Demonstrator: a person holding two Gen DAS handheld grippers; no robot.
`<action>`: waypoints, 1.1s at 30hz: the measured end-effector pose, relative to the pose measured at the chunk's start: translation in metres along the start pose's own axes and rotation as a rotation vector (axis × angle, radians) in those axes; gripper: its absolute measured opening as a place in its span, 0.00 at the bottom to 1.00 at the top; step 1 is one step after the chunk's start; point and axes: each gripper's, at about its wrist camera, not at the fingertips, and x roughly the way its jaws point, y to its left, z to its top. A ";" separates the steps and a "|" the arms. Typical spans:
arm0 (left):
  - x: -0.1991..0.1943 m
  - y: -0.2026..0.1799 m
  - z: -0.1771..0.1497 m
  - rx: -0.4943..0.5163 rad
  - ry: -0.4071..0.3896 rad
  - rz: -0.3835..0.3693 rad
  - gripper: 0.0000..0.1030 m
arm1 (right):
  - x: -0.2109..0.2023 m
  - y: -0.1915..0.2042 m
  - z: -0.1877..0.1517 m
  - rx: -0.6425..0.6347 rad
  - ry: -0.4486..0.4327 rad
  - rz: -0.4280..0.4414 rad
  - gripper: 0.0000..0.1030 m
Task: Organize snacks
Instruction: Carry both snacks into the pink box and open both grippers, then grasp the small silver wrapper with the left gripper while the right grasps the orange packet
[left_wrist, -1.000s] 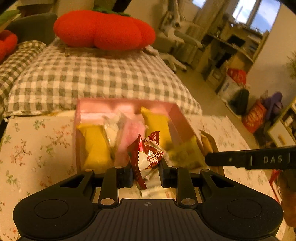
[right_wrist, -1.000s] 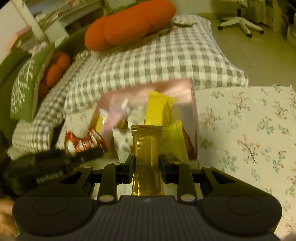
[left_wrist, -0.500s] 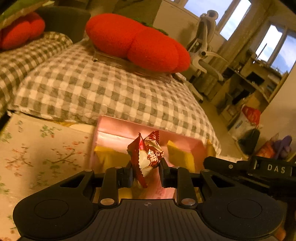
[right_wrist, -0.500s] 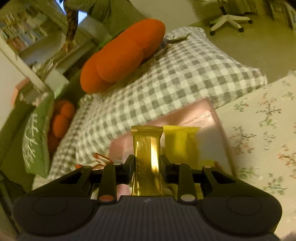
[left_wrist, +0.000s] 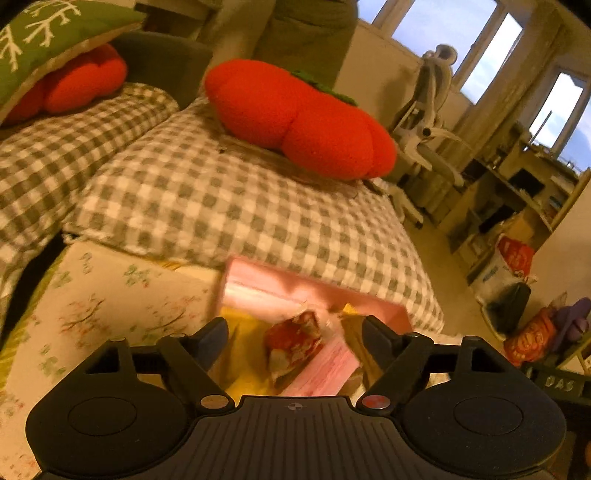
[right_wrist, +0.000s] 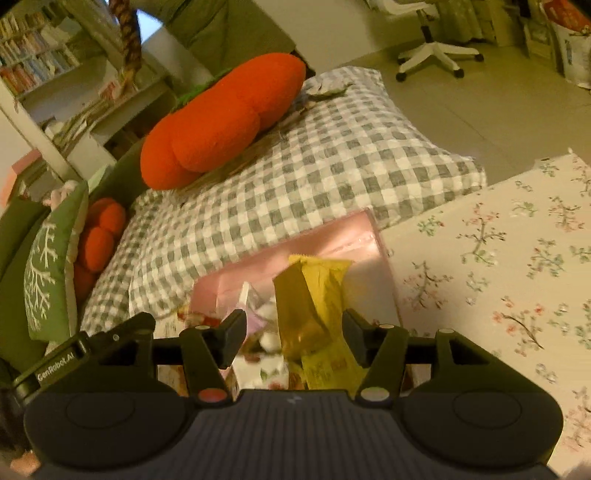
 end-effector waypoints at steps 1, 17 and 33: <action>-0.003 0.000 -0.001 0.005 0.004 0.011 0.78 | -0.003 0.003 0.001 -0.009 0.004 -0.014 0.53; -0.068 -0.029 -0.029 0.046 0.089 0.087 0.84 | -0.061 0.007 -0.030 -0.036 0.140 -0.040 0.67; -0.058 -0.030 -0.061 0.137 0.274 0.149 0.85 | -0.058 -0.003 -0.047 -0.039 0.216 -0.088 0.68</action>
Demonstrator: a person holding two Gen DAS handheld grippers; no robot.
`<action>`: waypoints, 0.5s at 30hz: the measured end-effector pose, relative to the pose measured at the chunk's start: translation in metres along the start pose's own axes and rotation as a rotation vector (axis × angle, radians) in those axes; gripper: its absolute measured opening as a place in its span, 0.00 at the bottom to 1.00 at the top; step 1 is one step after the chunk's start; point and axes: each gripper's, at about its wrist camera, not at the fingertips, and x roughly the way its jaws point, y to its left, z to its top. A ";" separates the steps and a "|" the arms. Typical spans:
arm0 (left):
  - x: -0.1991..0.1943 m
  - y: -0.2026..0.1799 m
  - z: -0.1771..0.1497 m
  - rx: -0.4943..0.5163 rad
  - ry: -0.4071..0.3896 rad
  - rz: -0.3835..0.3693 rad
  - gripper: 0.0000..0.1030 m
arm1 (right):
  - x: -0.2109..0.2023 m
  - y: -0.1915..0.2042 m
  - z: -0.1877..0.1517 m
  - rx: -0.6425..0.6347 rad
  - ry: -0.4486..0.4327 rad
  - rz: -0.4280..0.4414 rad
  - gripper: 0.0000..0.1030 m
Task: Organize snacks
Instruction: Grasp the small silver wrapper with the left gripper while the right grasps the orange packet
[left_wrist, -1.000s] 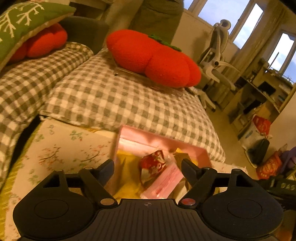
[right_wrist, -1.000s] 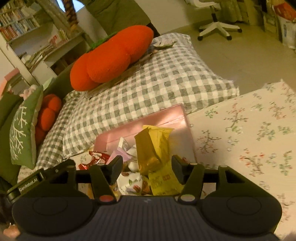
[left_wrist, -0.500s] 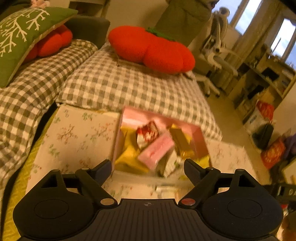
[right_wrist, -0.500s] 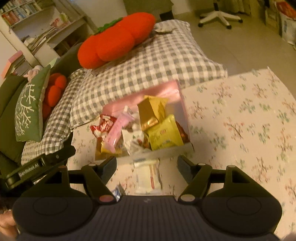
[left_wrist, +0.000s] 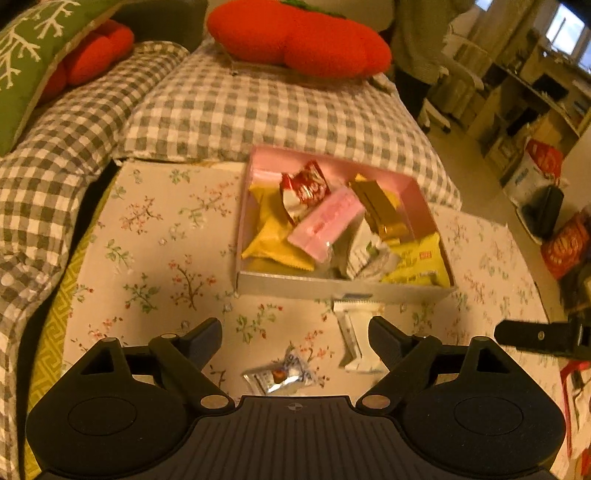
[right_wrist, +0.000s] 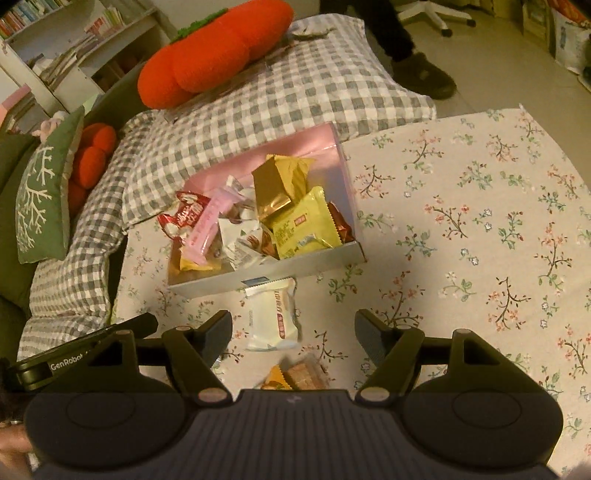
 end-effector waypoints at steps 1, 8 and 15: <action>0.002 -0.002 -0.002 0.014 0.012 -0.002 0.87 | 0.000 0.000 0.000 -0.003 0.002 -0.001 0.68; 0.022 -0.011 -0.021 0.122 0.121 0.034 0.89 | 0.014 -0.004 -0.008 -0.022 0.091 -0.018 0.72; 0.028 -0.008 -0.028 0.147 0.152 0.042 0.89 | 0.021 -0.013 -0.012 0.015 0.145 -0.046 0.72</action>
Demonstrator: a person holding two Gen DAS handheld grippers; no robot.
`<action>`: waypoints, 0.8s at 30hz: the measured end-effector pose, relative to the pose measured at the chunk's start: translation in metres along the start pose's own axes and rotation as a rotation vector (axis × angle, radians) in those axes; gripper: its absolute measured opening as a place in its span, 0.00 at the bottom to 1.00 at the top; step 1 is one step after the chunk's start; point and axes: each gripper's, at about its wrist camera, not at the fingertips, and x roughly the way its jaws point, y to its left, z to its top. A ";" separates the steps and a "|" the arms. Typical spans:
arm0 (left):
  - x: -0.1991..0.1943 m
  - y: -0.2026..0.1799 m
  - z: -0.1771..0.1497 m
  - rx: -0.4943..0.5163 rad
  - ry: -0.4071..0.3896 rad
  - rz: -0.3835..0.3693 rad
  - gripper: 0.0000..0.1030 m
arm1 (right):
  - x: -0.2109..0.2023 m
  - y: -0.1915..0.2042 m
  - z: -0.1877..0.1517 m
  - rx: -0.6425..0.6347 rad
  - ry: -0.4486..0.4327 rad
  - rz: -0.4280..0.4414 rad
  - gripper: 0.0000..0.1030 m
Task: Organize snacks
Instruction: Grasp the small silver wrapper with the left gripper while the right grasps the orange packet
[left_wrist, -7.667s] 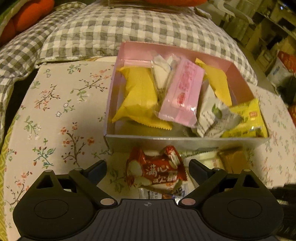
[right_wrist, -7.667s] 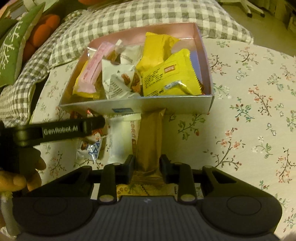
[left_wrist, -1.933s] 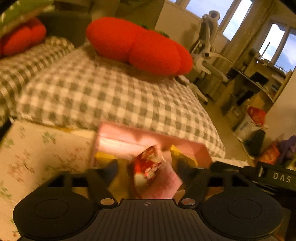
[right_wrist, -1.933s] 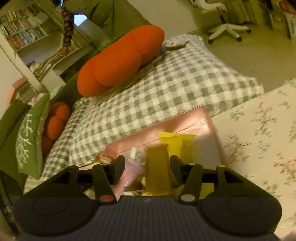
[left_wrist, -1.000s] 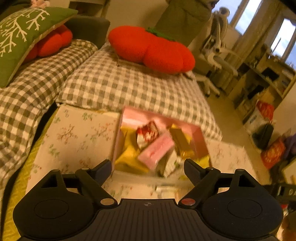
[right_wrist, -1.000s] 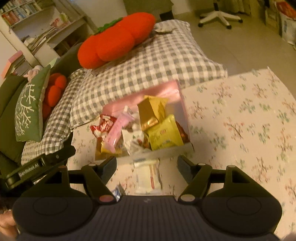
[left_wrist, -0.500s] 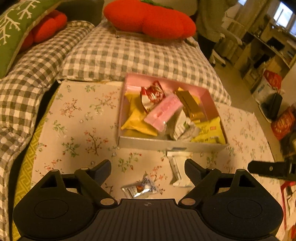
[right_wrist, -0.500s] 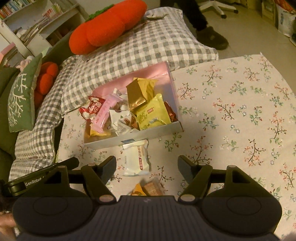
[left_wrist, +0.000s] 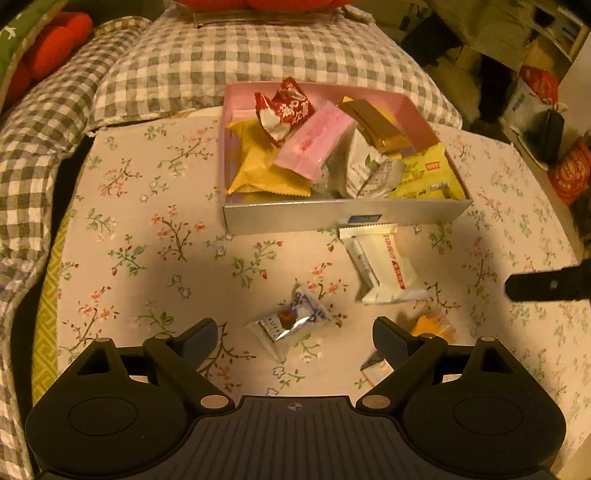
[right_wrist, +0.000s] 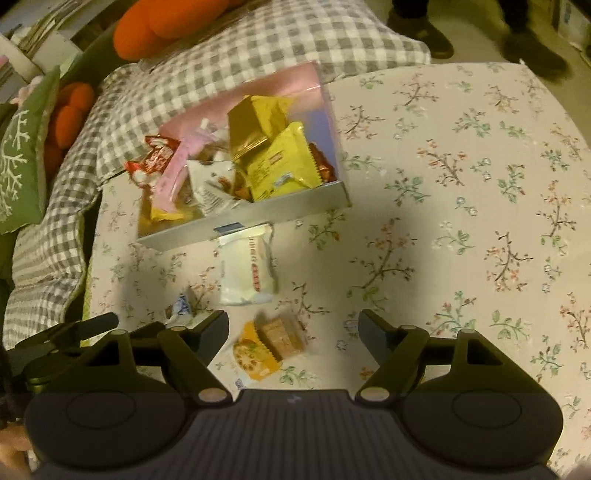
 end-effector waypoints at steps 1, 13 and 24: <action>0.001 0.000 -0.001 0.006 0.002 0.001 0.89 | -0.001 -0.001 0.000 0.005 -0.003 0.000 0.72; 0.014 -0.004 -0.008 0.101 0.008 0.031 0.89 | 0.008 0.003 -0.002 -0.008 0.033 -0.012 0.72; 0.031 -0.020 -0.017 0.268 -0.031 0.073 0.87 | 0.038 0.022 -0.023 -0.043 0.228 0.085 0.68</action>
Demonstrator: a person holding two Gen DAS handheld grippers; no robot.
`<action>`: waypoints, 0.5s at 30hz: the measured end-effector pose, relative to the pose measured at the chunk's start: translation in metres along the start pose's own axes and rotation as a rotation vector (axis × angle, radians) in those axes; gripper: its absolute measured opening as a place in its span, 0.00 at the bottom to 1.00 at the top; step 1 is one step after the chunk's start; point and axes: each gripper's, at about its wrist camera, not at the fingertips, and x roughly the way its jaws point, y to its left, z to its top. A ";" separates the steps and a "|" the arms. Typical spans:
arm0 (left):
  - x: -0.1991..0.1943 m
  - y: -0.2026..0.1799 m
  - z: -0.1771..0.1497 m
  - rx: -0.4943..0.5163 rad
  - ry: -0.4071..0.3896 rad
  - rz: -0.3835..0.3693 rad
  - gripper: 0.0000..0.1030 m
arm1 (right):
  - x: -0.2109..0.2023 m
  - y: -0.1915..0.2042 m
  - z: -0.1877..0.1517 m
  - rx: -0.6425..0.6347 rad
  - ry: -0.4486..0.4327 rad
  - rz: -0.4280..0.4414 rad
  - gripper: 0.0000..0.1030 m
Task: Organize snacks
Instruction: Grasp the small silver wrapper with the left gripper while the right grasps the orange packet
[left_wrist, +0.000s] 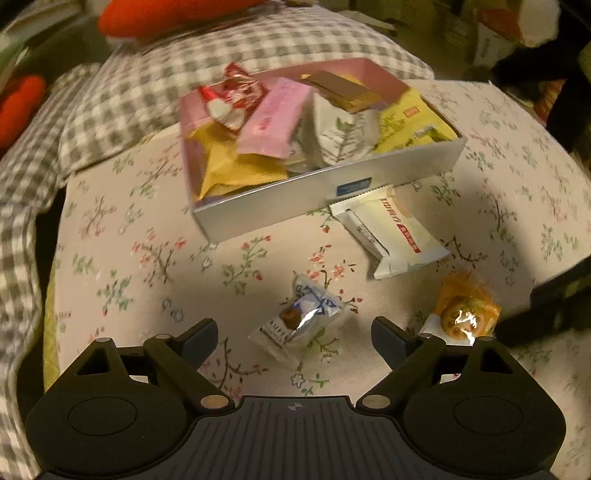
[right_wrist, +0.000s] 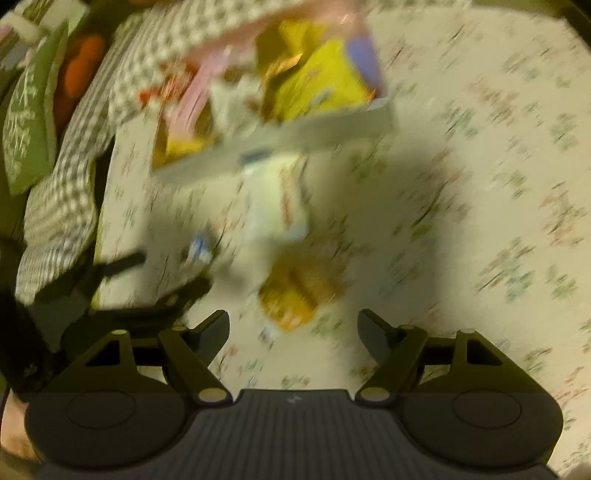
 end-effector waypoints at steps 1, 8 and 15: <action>0.001 -0.001 0.000 0.012 -0.002 0.002 0.84 | 0.005 0.003 -0.002 -0.005 0.017 0.003 0.67; 0.014 0.012 0.003 -0.045 0.025 -0.003 0.45 | 0.018 0.010 -0.002 0.045 0.019 0.039 0.59; 0.018 0.024 0.004 -0.097 0.028 -0.019 0.21 | 0.035 0.012 0.000 0.068 -0.020 -0.069 0.30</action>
